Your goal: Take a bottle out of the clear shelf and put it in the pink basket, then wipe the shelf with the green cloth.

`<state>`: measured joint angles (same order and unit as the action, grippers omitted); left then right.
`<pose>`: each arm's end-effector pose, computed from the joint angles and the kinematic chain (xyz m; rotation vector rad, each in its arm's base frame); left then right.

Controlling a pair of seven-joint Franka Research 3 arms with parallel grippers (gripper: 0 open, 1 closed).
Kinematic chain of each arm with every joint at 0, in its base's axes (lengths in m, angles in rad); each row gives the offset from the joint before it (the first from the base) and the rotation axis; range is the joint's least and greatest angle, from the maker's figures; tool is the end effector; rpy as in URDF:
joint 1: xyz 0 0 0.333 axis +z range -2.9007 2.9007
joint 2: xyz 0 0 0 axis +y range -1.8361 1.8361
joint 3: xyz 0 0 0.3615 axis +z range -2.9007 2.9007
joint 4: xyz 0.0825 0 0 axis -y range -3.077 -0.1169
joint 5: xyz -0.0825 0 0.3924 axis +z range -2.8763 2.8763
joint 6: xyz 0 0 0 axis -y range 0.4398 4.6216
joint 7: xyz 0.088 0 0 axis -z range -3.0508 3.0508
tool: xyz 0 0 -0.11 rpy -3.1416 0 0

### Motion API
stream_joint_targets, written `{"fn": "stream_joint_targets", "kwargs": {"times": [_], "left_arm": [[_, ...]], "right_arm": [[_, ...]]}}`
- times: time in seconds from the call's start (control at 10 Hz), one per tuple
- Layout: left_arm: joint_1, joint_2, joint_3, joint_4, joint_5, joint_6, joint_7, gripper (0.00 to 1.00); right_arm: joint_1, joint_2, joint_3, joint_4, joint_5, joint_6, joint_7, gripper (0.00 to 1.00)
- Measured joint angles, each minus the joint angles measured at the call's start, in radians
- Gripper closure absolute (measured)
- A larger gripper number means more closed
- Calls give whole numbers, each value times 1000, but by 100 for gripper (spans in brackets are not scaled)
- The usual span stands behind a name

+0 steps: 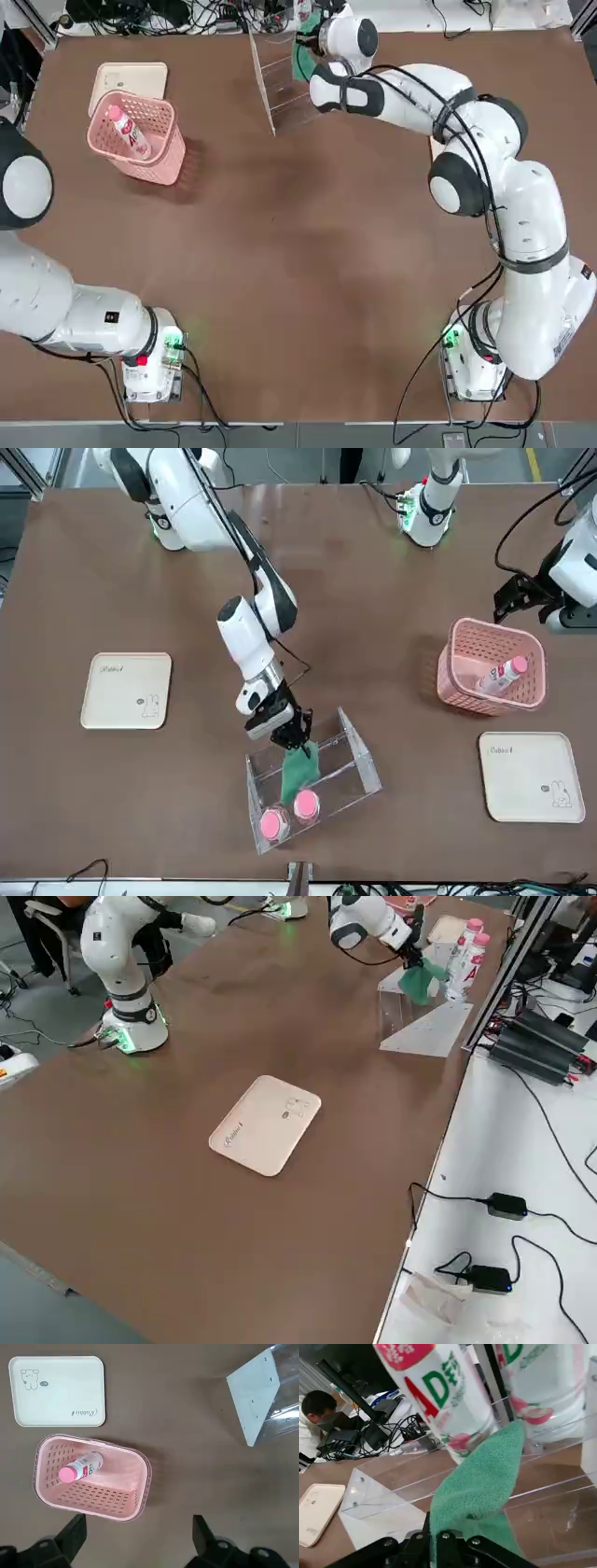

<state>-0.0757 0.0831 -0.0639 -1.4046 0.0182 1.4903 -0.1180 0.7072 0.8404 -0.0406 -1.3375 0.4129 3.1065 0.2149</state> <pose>0.5795 -0.0772 0.6915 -3.1291 0.0311 -0.0069 0.6664 0.4965 0.3568 -2.4091 -0.0902 -0.9739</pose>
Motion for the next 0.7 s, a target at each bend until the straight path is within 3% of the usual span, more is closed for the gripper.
{"fn": "stream_joint_targets", "kwargs": {"times": [0.7], "left_arm": [[5, 0, 3, 0, 0, 0, 0, 0]], "right_arm": [[30, 73, 1, 118, 1, 1, 93, 96]]}}
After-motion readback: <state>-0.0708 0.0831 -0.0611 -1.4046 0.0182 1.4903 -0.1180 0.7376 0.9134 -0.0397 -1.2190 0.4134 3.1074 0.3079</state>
